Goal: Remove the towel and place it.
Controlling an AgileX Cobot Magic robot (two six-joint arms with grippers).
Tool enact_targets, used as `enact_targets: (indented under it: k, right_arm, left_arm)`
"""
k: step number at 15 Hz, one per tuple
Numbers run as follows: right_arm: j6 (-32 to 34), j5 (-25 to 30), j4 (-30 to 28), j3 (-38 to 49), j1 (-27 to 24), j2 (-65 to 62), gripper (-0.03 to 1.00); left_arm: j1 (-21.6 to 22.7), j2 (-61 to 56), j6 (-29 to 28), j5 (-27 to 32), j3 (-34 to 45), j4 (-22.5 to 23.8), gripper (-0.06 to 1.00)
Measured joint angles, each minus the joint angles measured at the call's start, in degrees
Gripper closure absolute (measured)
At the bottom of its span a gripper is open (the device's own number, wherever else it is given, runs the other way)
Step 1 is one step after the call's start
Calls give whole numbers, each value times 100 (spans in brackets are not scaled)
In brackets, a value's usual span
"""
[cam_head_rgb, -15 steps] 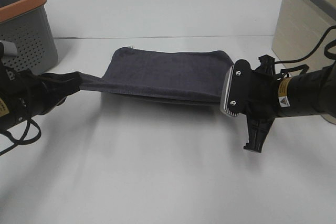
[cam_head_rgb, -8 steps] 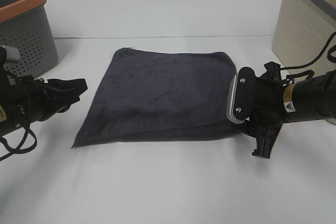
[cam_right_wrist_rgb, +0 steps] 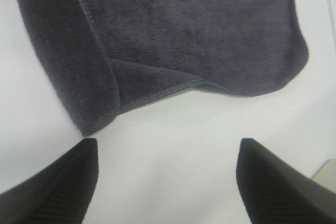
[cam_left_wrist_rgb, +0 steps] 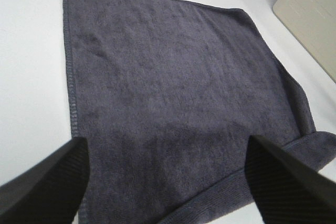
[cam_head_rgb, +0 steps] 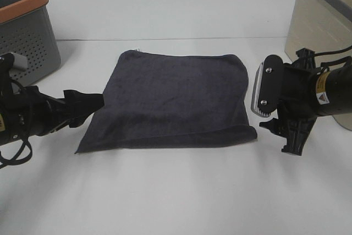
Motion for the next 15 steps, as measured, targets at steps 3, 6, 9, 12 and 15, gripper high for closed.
enact_targets:
  k: [3,6,9,12,15]
  right_arm:
    - [6,40,304,-155,0,-567,24]
    - [6,367,1610,-831,0,-716,24]
    - [17,1421,2664,-1799,0,-716,25]
    - [974,2544,2773,-2871,0,-716,25]
    - [2424,3415,2212,-3850,0,-676,25]
  left_arm:
    - [0,-888,-166,2189,-819,338,19]
    - [0,-1152,-498,4383,-2028,951,19]
    - [0,-1152,-223,6050,-3146,974,19]
    - [0,-1152,1455,7580,-4458,-155,19]
    - [0,-985,2842,8646,-5581,-1266,19]
